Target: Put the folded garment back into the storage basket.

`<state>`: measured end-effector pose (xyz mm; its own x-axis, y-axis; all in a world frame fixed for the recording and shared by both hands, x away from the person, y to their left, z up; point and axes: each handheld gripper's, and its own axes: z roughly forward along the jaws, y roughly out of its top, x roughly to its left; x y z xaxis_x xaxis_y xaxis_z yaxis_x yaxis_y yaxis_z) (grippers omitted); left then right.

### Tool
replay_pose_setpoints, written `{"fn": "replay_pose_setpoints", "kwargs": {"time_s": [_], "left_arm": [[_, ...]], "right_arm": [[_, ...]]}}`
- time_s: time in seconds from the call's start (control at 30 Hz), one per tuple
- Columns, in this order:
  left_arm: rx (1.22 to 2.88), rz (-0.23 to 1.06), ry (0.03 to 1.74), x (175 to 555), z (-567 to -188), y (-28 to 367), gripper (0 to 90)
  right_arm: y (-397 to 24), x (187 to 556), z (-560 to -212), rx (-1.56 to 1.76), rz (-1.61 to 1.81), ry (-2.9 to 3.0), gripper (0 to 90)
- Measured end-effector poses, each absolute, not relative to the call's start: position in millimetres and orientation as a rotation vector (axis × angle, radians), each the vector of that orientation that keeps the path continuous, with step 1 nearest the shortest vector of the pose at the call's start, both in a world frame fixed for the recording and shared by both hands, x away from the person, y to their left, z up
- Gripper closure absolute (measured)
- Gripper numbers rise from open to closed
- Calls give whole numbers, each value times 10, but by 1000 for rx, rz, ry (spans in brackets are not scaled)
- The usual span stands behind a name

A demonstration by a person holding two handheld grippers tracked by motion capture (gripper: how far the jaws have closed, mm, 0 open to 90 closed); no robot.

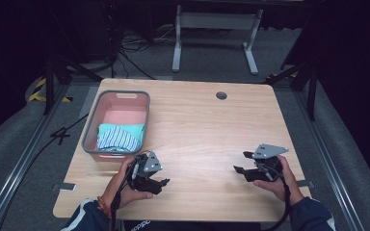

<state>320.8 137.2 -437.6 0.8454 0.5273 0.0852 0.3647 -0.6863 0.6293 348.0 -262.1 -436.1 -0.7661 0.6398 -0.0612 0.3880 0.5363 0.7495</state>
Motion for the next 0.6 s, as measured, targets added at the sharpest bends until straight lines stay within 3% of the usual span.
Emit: {"fn": "replay_pose_setpoints", "kwargs": {"time_s": [0.27, 0.6], "left_arm": [[2379, 278, 653, 3210, -4593, 1507, 251], [2343, 232, 666, 3278, -4783, 1599, 196]], "right_arm": [[-2910, 3374, -4624, 983, 1094, 2423, 282], [-2913, 3302, -4846, 1023, 1049, 2402, 230]]}}
